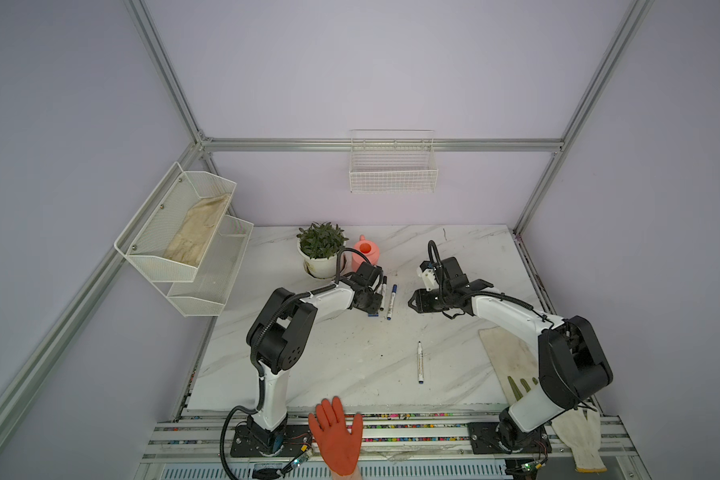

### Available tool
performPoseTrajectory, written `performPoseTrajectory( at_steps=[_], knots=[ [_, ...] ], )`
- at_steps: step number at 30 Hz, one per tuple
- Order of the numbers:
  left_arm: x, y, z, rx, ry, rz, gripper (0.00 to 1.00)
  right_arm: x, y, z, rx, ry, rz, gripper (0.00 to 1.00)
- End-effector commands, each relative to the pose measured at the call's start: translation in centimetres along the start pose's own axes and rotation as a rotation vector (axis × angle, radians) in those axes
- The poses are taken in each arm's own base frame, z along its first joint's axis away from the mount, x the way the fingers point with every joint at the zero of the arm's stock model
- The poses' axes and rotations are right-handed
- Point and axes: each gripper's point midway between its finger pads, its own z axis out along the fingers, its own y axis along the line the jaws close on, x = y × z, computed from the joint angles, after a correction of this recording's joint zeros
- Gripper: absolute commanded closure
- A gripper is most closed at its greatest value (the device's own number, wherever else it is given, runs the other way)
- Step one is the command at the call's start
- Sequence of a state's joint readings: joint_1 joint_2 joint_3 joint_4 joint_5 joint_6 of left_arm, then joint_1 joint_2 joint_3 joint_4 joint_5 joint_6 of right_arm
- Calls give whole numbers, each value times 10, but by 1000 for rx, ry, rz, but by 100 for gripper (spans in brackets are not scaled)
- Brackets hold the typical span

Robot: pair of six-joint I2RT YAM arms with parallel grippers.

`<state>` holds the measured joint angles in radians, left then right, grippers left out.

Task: Insert the pens into the pen caps
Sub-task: 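Grasp an uncapped white marker with the left gripper and lift it upright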

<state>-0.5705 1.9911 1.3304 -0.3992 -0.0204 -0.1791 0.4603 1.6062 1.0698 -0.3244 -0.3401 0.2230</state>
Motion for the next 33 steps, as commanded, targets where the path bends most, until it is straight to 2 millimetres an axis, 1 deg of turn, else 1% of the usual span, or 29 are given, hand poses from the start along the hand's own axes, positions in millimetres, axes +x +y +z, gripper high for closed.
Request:
performPoseTrajectory(
  at_steps=[1, 10, 14, 18, 21, 23, 26, 28, 33],
  knots=[
    [12, 2, 2, -19, 53, 36, 67, -18, 7, -12, -8, -64, -19, 63],
    [25, 3, 5, -21, 107, 36, 72, -22, 10, -13, -21, -79, -6, 63],
    [28, 4, 8, -22, 124, 41, 75, -22, 8, -13, -12, -85, -7, 63],
    [27, 4, 9, -27, 129, 46, 82, -24, 8, -14, -7, -91, -8, 63],
    [25, 3, 9, -24, 127, 45, 91, -25, 7, -14, -5, -92, -8, 64],
    [23, 3, 6, -19, 120, 47, 95, -27, 8, -15, -6, -96, -10, 64],
    [13, 2, -2, -18, 86, 56, 100, -30, 9, -18, -4, -107, -11, 64],
    [3, 3, -12, -26, 36, 59, 100, -34, 11, -20, -6, -118, -15, 64],
    [-28, 2, -50, -22, -137, 48, 100, -44, 17, -24, -25, -149, -13, 64]
  ],
)
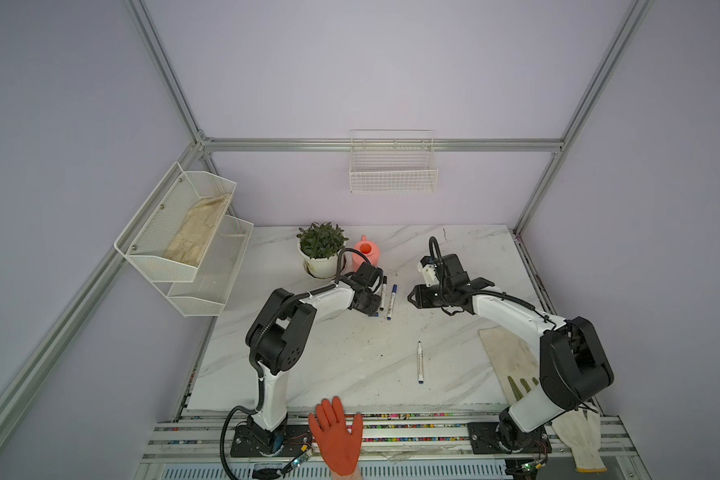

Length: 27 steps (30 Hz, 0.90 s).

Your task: Insert the pens into the pen caps

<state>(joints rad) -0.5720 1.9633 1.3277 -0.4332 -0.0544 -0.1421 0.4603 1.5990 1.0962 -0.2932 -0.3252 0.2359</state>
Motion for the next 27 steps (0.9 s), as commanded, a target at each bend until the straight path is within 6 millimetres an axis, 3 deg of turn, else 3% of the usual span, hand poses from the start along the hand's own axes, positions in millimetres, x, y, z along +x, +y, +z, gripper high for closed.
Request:
performPoseTrajectory(
  at_steps=[1, 6, 15, 27],
  knots=[
    [-32, -1, -48, 13, -167, -1, 100, -28, 13, -16, -28, -92, -6, 64],
    [-41, -5, -81, 60, -302, -62, 100, -41, 28, -20, -97, -129, -7, 64],
    [-35, -31, -92, 116, -363, -113, 100, -71, 61, -36, -242, -233, -29, 62],
    [-37, -47, -109, 152, -406, -92, 100, -79, 73, -6, -310, -197, 16, 62]
  ],
)
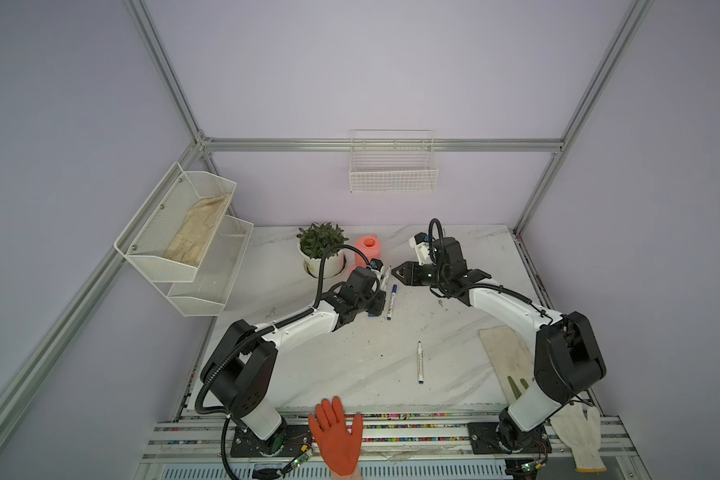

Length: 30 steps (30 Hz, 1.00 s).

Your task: Insert the pens into the pen caps

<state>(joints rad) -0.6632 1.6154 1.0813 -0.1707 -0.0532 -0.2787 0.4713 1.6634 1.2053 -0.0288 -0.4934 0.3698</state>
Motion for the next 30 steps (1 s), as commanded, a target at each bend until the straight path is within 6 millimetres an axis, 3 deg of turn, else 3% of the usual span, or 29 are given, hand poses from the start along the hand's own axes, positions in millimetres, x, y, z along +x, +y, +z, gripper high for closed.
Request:
performPoseTrajectory(
  at_steps=[1, 17, 19, 23, 26, 30],
  knots=[
    [-7, -11, -11, 37, -53, -8, 100, -4, 8, 6, -35, 0, 5, 62],
    [-19, -31, -16, 87, -108, 1, 100, 12, -2, 23, -46, 70, -6, 66],
    [-20, -32, -16, 90, -111, 1, 100, 12, -3, 24, -43, 71, -4, 70],
    [-19, -31, -15, 90, -111, -1, 100, 12, -3, 24, -42, 71, -6, 91],
    [-20, -32, -12, 93, -120, -10, 100, 11, -2, 21, -46, 71, -3, 98],
    [-21, -31, -7, 89, -130, -31, 80, 12, 1, 19, -61, 77, 0, 100]
  ],
)
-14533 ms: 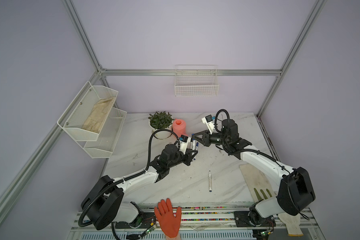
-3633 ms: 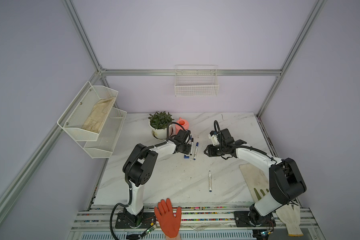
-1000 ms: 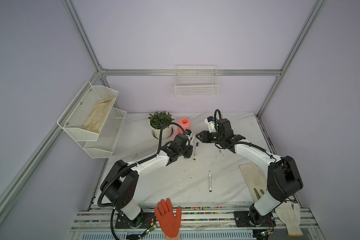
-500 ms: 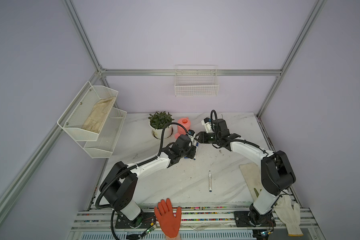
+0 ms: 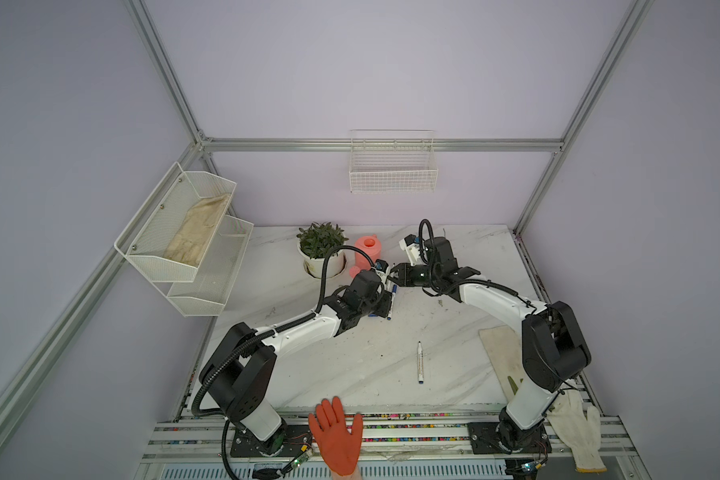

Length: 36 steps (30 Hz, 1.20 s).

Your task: Insert the pens into the pen caps

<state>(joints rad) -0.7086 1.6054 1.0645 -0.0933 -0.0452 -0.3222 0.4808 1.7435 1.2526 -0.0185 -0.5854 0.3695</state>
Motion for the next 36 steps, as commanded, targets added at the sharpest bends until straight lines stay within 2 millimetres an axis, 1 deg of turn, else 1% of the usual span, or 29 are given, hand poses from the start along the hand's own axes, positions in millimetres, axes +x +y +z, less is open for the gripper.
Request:
performPoseTrajectory(
  at_steps=[1, 2, 3, 6, 13, 19, 21, 25, 26, 28, 29, 30, 31, 32, 33, 35, 36],
  knots=[
    [-13, -3, -1, 14, -73, -24, 73, 4, -5, -1, 13, 13, -5, 100],
    [-13, -1, 1, -1, -71, -34, 69, 4, -4, -2, 8, 14, -4, 100],
    [-13, 1, 2, -10, -69, -38, 67, 4, -3, -2, 0, 17, -4, 100],
    [-14, 2, 6, -17, -57, -32, 66, 4, 3, -2, -25, 26, -3, 100],
    [-20, 1, 12, -7, -67, -21, 69, 3, 12, -6, -62, 27, -10, 100],
    [-38, -11, 6, 64, -138, -16, 73, 5, 14, -6, -79, 38, -5, 100],
    [-40, -14, 4, 85, -154, -17, 78, 4, 16, -7, -83, 37, -5, 100],
    [-41, -20, -3, 126, -184, -25, 97, 2, 15, -11, -78, 29, 4, 100],
    [-40, -21, -4, 136, -189, -25, 100, 2, 15, -12, -77, 26, 8, 100],
    [-38, -18, -7, 136, -201, -30, 100, 2, 13, -12, -69, 24, 15, 100],
    [-35, -16, -7, 123, -201, -38, 100, 1, 11, -12, -64, 21, 19, 100],
    [-33, -10, -8, 96, -203, -55, 100, 0, 10, -11, -53, 18, 25, 96],
    [-30, -2, -8, 56, -201, -79, 100, -2, 6, -10, -36, 13, 36, 87],
    [-25, 11, -9, -14, -195, -123, 100, -5, 1, -8, -11, 5, 49, 77],
    [-19, 28, -10, -98, -188, -177, 100, -8, -3, -6, 13, -3, 63, 69],
    [-5, 55, -16, -242, -168, -276, 100, -12, -15, 0, 66, -7, 87, 63],
    [2, 63, -19, -288, -161, -301, 100, -14, -25, 3, 117, 0, 91, 62]
  ],
)
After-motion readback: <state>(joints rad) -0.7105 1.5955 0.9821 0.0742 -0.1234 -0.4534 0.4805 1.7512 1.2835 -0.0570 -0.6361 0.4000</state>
